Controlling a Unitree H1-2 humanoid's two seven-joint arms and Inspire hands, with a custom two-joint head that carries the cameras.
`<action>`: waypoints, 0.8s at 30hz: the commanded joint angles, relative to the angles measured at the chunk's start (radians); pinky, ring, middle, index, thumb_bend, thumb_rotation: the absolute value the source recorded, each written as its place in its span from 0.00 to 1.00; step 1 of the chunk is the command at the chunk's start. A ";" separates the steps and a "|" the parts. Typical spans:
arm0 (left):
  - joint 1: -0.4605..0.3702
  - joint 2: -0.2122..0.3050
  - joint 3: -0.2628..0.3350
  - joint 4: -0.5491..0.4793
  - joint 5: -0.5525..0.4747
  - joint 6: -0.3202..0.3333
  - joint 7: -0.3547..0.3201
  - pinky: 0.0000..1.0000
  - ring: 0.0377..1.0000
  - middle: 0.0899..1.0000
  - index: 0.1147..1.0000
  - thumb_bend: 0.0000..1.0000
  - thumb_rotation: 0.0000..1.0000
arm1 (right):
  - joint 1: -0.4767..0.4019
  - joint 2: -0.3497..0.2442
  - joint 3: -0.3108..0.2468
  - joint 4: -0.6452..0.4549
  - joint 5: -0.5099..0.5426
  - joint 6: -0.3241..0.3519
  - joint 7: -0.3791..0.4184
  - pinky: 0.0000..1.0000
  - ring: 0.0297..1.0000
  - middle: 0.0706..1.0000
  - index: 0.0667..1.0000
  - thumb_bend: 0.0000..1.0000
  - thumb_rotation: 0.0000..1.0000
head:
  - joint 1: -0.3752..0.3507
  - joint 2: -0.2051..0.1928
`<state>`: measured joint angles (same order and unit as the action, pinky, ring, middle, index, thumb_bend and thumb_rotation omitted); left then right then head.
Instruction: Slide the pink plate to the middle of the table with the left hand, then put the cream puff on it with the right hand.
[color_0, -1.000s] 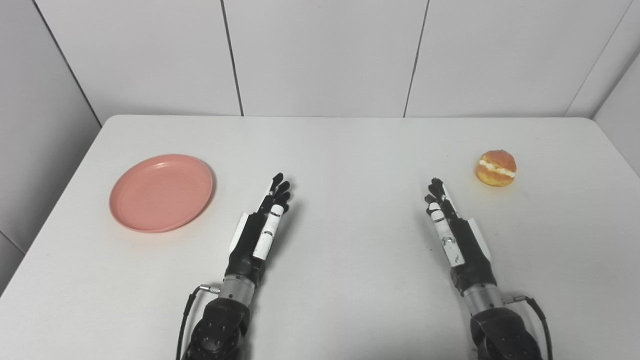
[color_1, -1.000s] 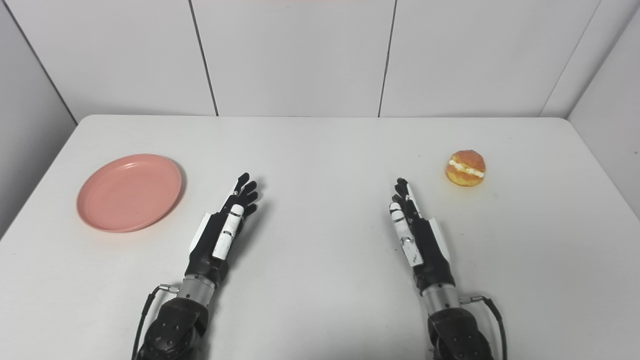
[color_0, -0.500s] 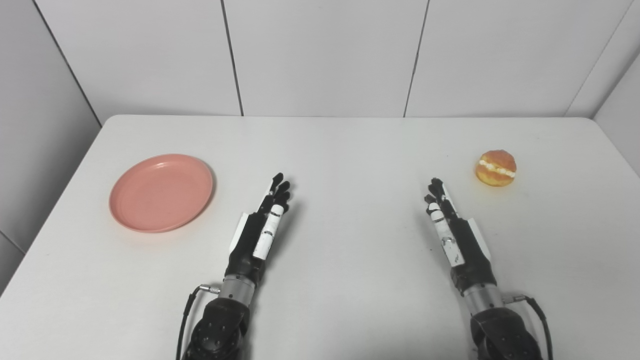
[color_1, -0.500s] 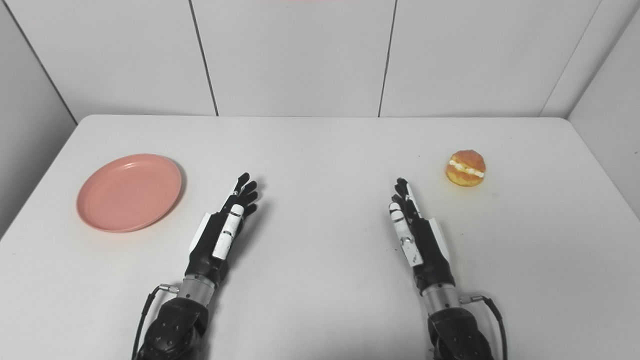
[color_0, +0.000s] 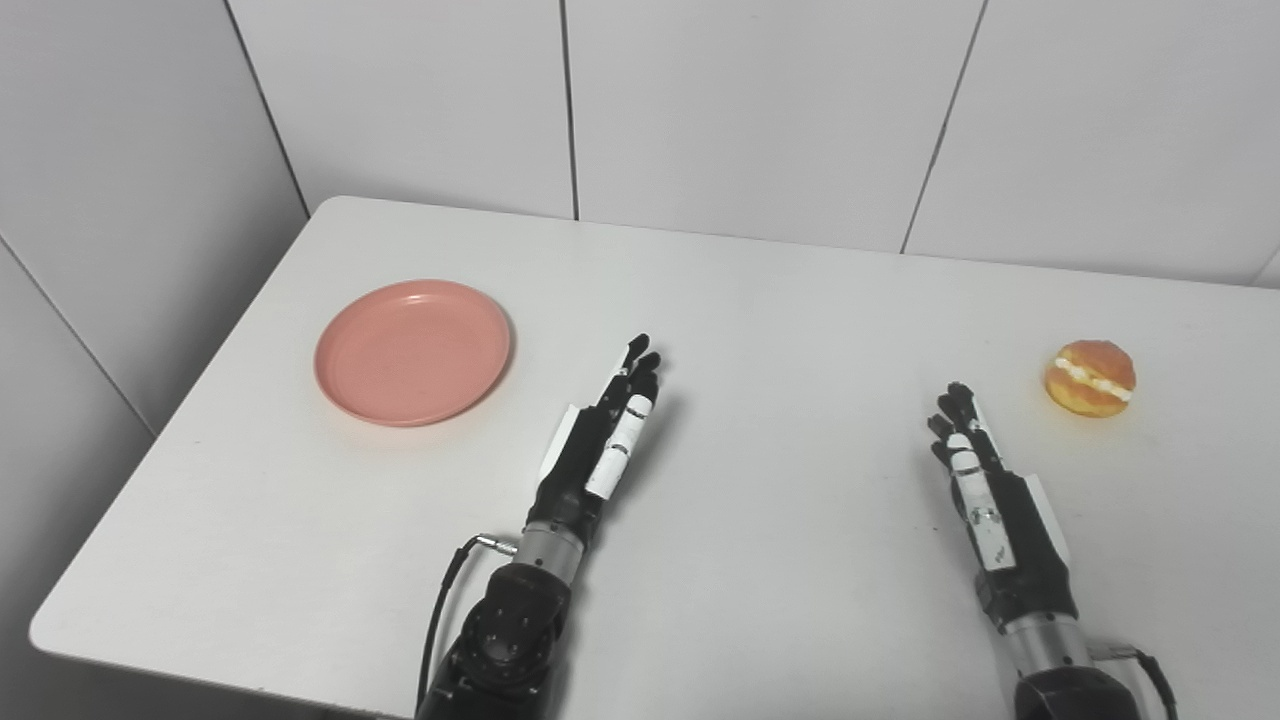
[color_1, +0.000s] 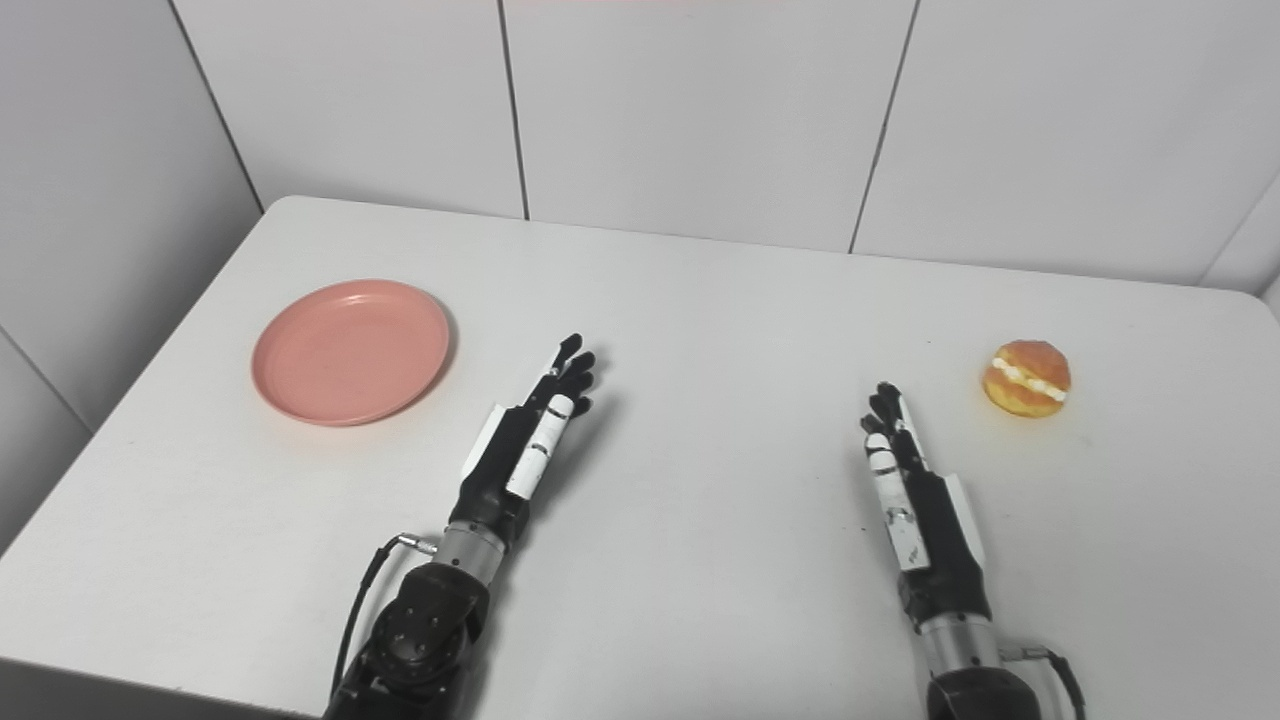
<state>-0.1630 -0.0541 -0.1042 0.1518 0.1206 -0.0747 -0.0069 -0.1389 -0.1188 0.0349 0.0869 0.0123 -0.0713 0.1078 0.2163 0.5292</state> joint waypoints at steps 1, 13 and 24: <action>0.038 -0.023 -0.018 0.091 0.014 -0.012 0.016 0.93 0.95 0.96 0.95 0.44 1.00 | 0.011 -0.014 -0.013 0.037 0.008 -0.044 0.005 1.00 0.97 0.98 0.99 0.32 1.00 | 0.025 -0.012; 0.010 -0.054 -0.031 0.181 0.034 -0.061 0.045 0.95 0.96 0.96 0.96 0.45 1.00 | 0.005 -0.025 -0.042 0.074 0.067 -0.053 0.039 1.00 1.00 1.00 1.00 0.29 1.00 | 0.125 -0.071; 0.007 -0.045 -0.015 0.182 0.023 -0.053 0.034 0.95 0.96 0.96 0.96 0.42 1.00 | 0.004 -0.005 -0.033 0.066 0.052 -0.054 0.031 1.00 1.00 1.00 1.00 0.24 1.00 | 0.094 -0.069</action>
<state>-0.2273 -0.1090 -0.1247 0.2536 0.1559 -0.1209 0.0213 -0.1642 -0.1320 0.0025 0.1270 0.0652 -0.0906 0.1440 0.3145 0.4602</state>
